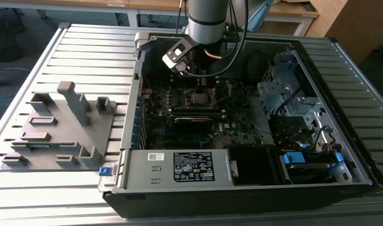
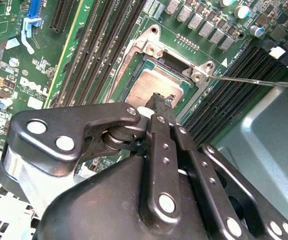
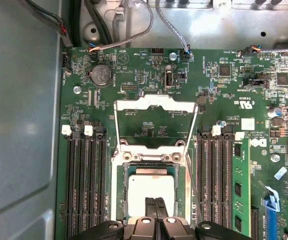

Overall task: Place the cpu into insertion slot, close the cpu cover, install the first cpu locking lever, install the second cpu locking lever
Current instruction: 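Place the cpu into insertion slot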

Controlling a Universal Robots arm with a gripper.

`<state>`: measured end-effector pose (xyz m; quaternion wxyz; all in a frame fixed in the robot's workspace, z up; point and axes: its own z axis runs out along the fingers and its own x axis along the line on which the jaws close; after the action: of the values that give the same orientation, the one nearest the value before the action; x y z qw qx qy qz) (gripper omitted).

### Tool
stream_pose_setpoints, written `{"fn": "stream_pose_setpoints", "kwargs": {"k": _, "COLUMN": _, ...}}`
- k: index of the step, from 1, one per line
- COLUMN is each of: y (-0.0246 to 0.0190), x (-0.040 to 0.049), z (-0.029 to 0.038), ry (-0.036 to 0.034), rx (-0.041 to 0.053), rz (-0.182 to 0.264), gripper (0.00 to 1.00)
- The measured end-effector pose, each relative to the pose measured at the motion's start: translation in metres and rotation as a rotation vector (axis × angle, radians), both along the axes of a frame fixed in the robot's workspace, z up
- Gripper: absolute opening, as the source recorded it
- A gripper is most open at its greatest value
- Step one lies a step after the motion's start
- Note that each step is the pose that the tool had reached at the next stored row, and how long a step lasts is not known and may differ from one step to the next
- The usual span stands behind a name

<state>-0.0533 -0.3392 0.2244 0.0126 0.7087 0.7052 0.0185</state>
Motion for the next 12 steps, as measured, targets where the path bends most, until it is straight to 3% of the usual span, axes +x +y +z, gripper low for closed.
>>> {"fn": "stream_pose_setpoints", "kwargs": {"k": 12, "y": 0.0000, "x": 0.0000, "z": 0.0021, "ry": 0.0001, "rx": -0.0001, "rz": 0.000, "gripper": 0.10}}
